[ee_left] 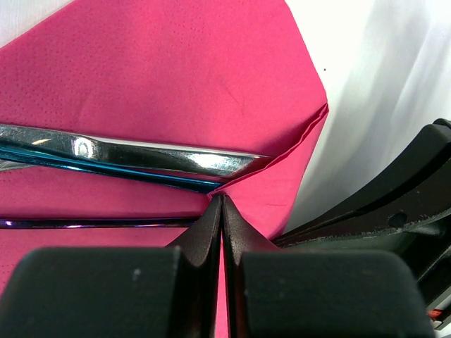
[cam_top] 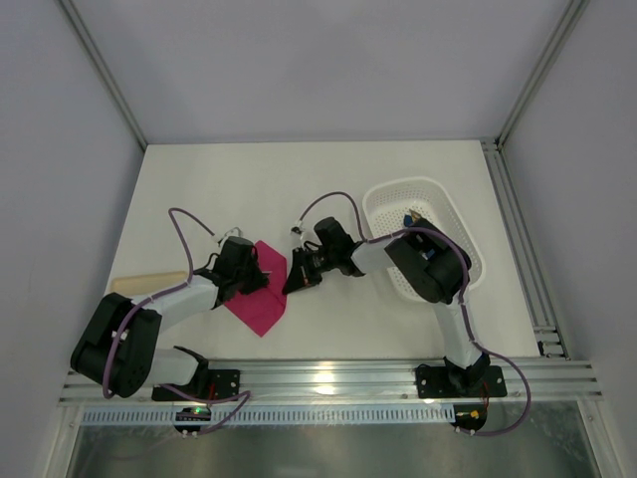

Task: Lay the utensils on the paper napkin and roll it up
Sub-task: Roll the napkin at the center of the board.

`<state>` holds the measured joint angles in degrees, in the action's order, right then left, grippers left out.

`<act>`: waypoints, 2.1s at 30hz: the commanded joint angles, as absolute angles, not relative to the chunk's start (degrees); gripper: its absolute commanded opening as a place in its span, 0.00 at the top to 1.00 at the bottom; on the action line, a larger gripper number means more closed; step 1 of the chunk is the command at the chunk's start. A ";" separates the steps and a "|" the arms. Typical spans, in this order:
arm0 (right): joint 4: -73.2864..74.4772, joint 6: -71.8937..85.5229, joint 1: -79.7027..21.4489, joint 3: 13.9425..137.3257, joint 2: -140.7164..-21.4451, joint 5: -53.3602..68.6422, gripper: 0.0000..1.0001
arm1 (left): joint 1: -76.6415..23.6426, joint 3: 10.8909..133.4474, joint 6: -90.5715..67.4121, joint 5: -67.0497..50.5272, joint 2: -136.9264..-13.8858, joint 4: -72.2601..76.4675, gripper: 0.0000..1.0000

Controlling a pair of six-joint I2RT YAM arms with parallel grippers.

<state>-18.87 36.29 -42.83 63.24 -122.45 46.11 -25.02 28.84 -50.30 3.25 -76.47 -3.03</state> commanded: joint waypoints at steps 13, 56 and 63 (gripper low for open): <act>-17.84 34.19 -44.38 63.01 -116.98 46.05 0.96 | -24.96 27.42 -48.96 5.71 -76.20 -5.18 1.00; -14.50 32.25 -45.88 61.69 -114.87 45.79 0.96 | -24.96 26.72 -49.04 5.63 -74.88 -5.27 1.00; -14.41 33.13 -46.23 66.27 -119.35 46.67 0.96 | -24.96 26.89 -49.04 5.45 -74.88 -5.54 1.00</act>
